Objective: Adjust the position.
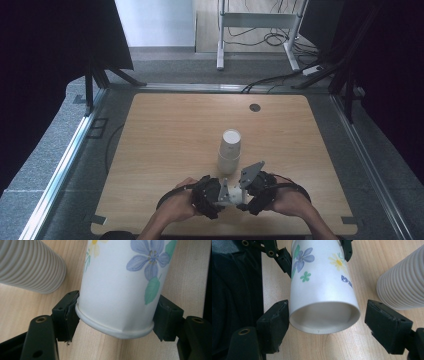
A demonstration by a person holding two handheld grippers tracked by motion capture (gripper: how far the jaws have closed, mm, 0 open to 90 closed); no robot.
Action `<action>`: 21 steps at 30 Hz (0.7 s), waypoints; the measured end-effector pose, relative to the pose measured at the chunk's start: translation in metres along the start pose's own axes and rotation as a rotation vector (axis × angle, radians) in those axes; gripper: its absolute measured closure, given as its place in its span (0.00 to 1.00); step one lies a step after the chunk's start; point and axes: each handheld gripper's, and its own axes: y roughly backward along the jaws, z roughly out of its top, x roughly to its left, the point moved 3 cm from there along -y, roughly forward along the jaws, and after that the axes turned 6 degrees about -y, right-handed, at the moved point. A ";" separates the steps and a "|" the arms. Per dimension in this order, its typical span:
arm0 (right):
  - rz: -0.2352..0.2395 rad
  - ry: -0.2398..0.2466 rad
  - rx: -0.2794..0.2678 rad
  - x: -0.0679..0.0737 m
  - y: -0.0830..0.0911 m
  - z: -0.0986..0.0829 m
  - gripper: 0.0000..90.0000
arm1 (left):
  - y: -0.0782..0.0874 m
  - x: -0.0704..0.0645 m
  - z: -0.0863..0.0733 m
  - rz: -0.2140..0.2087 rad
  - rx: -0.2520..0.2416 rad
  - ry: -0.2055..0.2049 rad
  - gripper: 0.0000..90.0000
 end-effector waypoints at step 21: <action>0.019 0.002 0.050 0.008 -0.013 0.004 0.39 | -0.003 -0.009 0.010 0.052 0.039 -0.042 0.33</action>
